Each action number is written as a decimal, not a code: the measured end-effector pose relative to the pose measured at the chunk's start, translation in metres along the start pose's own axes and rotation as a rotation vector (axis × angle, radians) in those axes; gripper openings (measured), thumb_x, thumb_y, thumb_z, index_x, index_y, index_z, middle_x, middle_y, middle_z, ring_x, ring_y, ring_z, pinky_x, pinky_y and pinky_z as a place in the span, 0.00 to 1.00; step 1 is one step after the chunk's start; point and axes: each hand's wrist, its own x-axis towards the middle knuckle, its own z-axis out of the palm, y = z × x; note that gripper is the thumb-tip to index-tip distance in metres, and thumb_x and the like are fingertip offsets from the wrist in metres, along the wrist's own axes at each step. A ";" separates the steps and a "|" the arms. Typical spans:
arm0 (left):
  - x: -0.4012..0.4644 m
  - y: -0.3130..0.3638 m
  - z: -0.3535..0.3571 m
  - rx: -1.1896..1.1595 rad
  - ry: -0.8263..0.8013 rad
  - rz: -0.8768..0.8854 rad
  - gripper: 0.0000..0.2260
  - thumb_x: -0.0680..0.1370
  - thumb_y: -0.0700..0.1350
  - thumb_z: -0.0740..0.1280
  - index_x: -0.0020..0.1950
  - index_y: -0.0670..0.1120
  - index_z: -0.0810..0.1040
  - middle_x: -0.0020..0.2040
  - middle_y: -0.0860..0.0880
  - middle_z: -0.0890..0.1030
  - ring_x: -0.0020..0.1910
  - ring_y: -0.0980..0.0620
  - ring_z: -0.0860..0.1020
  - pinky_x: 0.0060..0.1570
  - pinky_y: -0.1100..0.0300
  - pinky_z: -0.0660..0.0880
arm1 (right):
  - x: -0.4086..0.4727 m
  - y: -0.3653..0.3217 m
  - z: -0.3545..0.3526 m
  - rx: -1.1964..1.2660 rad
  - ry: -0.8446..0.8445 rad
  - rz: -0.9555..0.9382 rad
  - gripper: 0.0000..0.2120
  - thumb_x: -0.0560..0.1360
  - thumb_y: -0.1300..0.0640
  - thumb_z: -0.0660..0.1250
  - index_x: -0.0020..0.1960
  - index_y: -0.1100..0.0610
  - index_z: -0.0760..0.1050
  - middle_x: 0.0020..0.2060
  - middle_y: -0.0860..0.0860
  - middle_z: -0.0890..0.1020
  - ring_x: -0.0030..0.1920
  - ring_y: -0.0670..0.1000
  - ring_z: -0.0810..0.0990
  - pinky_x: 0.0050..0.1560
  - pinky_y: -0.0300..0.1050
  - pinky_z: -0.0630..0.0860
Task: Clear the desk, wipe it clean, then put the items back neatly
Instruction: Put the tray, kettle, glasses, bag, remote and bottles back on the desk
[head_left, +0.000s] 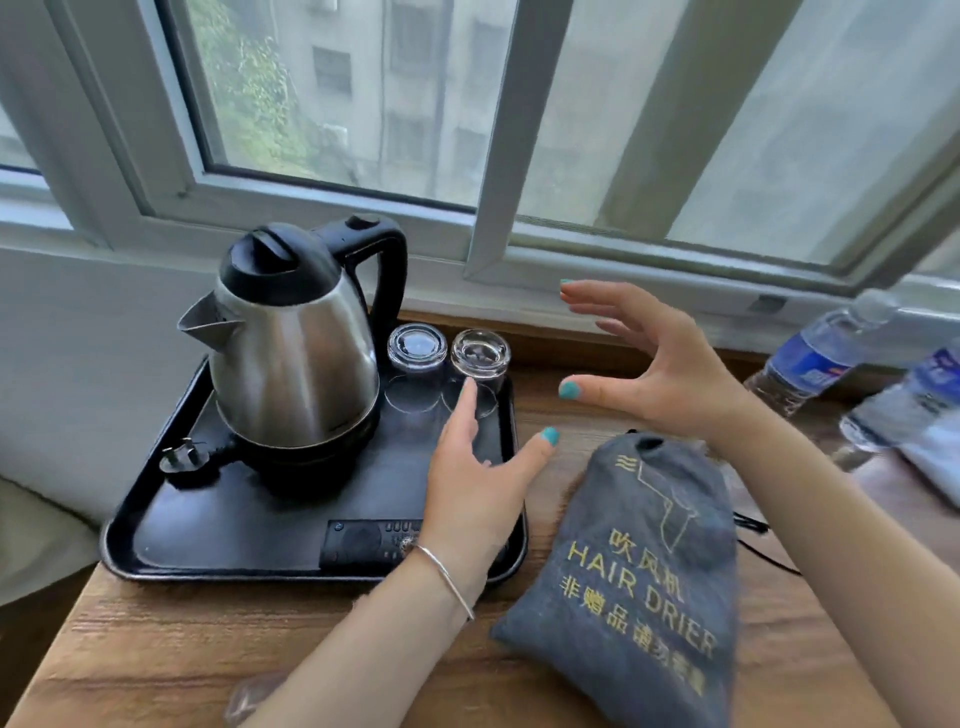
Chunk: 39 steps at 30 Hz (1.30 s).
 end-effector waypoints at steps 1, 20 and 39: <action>-0.004 0.001 0.000 -0.002 -0.023 -0.011 0.38 0.72 0.44 0.74 0.77 0.54 0.59 0.75 0.56 0.63 0.71 0.63 0.61 0.62 0.68 0.65 | -0.010 -0.004 0.000 0.016 0.040 0.021 0.34 0.65 0.49 0.77 0.69 0.50 0.70 0.65 0.44 0.77 0.66 0.41 0.75 0.70 0.46 0.70; -0.039 -0.010 -0.008 0.393 -0.550 0.021 0.36 0.75 0.51 0.70 0.78 0.50 0.55 0.77 0.52 0.59 0.75 0.54 0.58 0.70 0.59 0.58 | -0.171 -0.038 0.031 0.176 0.623 0.637 0.23 0.72 0.61 0.74 0.65 0.50 0.74 0.61 0.51 0.78 0.56 0.47 0.80 0.58 0.44 0.77; 0.000 -0.059 0.066 0.624 -0.464 -0.112 0.63 0.50 0.74 0.74 0.77 0.58 0.47 0.76 0.50 0.61 0.73 0.46 0.64 0.70 0.46 0.64 | -0.210 0.055 0.060 0.240 0.302 0.776 0.50 0.52 0.21 0.71 0.63 0.17 0.43 0.75 0.45 0.63 0.75 0.49 0.62 0.74 0.56 0.63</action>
